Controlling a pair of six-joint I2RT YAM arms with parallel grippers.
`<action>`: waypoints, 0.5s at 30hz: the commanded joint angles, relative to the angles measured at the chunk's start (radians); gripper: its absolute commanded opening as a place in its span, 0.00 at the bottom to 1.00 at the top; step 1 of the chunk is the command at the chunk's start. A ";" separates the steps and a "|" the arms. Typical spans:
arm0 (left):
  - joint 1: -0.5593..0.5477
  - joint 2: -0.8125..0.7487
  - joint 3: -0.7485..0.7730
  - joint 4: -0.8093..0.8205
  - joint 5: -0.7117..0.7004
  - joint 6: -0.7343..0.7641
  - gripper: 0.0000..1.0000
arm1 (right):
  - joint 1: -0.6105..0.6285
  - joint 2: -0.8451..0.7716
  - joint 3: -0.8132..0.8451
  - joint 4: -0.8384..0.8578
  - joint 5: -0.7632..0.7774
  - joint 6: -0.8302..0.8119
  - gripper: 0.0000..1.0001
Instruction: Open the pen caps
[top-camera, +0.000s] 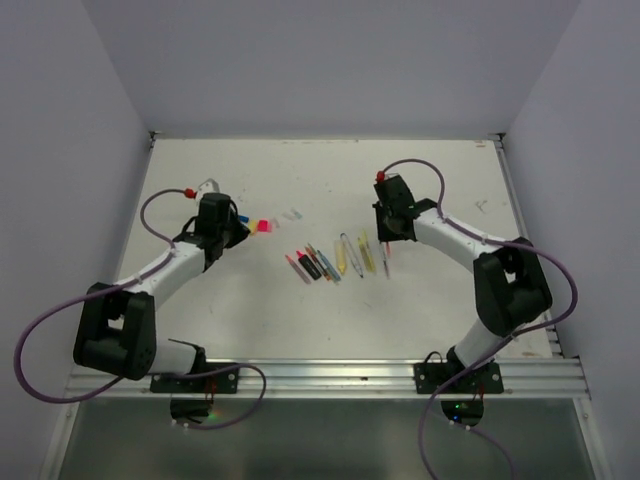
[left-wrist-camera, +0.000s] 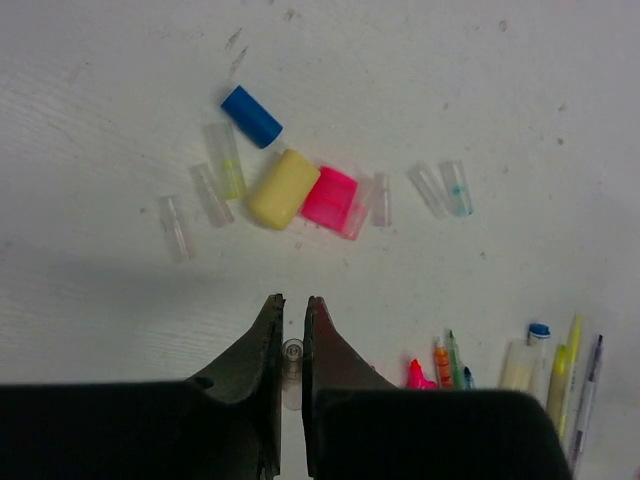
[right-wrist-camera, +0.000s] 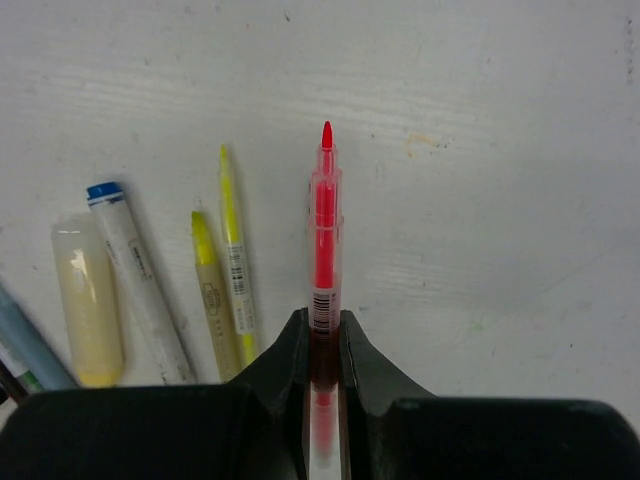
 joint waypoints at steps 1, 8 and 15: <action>0.009 -0.008 -0.048 0.036 -0.109 0.026 0.00 | -0.021 0.043 -0.031 0.040 -0.001 0.034 0.07; 0.028 -0.028 -0.125 0.076 -0.175 0.075 0.00 | -0.024 0.075 -0.086 0.063 0.008 0.035 0.11; 0.050 0.028 -0.151 0.191 -0.182 0.118 0.00 | -0.023 0.089 -0.091 0.067 -0.009 0.044 0.14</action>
